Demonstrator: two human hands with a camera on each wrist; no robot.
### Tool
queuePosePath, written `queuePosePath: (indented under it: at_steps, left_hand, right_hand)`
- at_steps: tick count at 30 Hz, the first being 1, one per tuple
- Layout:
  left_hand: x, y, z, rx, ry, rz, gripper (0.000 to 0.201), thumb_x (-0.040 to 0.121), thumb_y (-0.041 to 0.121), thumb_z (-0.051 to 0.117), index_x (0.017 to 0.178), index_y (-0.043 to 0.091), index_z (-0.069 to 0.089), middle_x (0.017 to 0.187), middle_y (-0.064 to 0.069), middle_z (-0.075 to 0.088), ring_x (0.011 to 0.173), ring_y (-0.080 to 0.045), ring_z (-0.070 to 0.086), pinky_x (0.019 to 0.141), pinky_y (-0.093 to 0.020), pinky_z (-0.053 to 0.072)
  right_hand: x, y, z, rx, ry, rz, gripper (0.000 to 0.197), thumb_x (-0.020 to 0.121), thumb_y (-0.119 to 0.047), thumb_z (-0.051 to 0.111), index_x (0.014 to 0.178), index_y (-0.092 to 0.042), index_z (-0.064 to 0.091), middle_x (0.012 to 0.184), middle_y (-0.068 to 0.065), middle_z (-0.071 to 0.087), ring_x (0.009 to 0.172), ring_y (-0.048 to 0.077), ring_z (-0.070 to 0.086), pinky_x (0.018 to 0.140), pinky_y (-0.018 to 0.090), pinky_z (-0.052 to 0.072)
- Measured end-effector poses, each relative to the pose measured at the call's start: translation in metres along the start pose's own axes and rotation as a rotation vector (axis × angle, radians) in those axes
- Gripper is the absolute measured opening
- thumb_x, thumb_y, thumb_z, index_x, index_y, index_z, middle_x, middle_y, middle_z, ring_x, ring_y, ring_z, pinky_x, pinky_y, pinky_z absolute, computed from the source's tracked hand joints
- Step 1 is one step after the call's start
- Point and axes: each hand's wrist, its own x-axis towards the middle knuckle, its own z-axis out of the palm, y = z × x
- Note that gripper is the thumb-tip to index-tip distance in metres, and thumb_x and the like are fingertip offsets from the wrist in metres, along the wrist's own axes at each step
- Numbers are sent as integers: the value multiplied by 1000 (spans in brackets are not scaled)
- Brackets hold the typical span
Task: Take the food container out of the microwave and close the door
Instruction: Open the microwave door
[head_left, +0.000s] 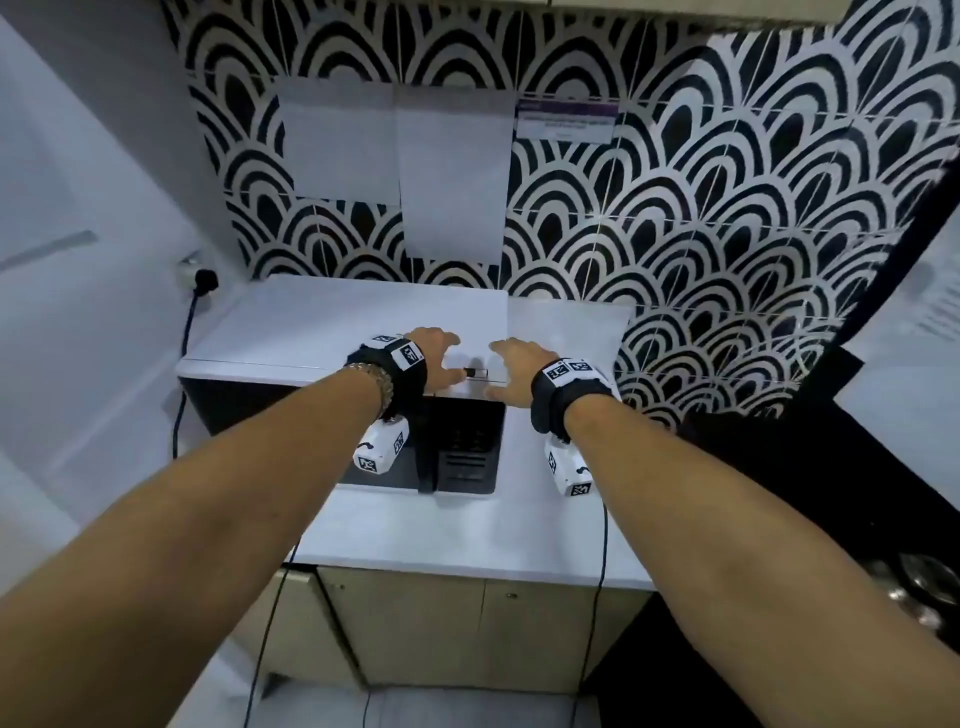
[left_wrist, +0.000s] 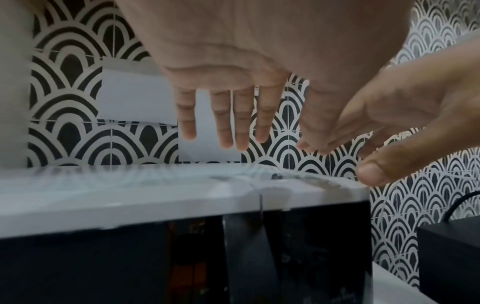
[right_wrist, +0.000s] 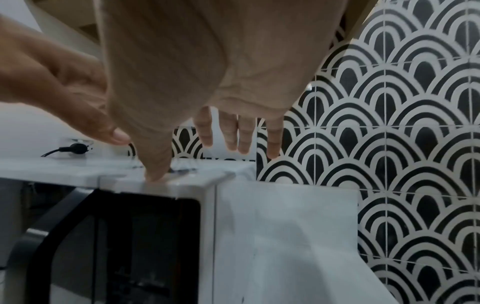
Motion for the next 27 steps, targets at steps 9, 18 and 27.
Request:
queuePosePath:
  at_steps: [9,18,27]
  left_hand:
    - [-20,-19,70,-90,180,-14,66,93,50,51,149,17,37,159,-8,34,147,-27,29,120,-49,20]
    - [-71,-26,119,-423,663,-153,40,82,35,65,111,9,58,115,-9,57,106,-26,50,89,-36,39]
    - [-67,-20,155,-827,360,-395,34,84,45,73,88,14,61,78,6,63,69,-7,57,68,-17,42]
  right_hand:
    - [12,-22,47,-49,-19,-59,105,79,-39,80,157,-16,13,165,19,6,153,33,5,122,54,15]
    - [37,-24,75,-190,98,-70,132,63,-52,88,158,-15,4,165,19,4,153,34,4,124,54,8]
    - [41,-19,81,-176,138,-61,132,61,-53,89,158,-19,6,166,17,6,154,33,6,125,52,7]
